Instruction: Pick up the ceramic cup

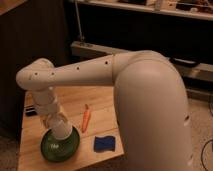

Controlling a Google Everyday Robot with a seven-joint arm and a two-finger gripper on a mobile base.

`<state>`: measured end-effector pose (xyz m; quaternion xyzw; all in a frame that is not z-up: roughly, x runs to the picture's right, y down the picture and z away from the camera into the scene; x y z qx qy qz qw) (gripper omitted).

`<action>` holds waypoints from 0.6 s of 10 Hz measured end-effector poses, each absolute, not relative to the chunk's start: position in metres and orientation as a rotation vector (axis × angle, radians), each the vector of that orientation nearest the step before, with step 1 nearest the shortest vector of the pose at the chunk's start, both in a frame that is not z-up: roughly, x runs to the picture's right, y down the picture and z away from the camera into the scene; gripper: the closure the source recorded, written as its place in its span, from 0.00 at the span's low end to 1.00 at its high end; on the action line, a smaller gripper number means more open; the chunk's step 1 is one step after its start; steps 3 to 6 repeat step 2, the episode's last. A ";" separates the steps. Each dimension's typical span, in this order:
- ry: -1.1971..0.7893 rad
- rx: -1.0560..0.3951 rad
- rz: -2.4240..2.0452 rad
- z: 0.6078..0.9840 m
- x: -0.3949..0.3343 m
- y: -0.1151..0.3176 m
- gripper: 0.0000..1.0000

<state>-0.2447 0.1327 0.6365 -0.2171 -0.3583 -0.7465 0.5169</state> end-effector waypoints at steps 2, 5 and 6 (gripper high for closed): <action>-0.862 -0.492 -1.821 0.622 -0.255 0.109 0.99; -0.862 -0.492 -1.821 0.622 -0.255 0.109 0.99; -0.862 -0.492 -1.821 0.622 -0.255 0.109 0.99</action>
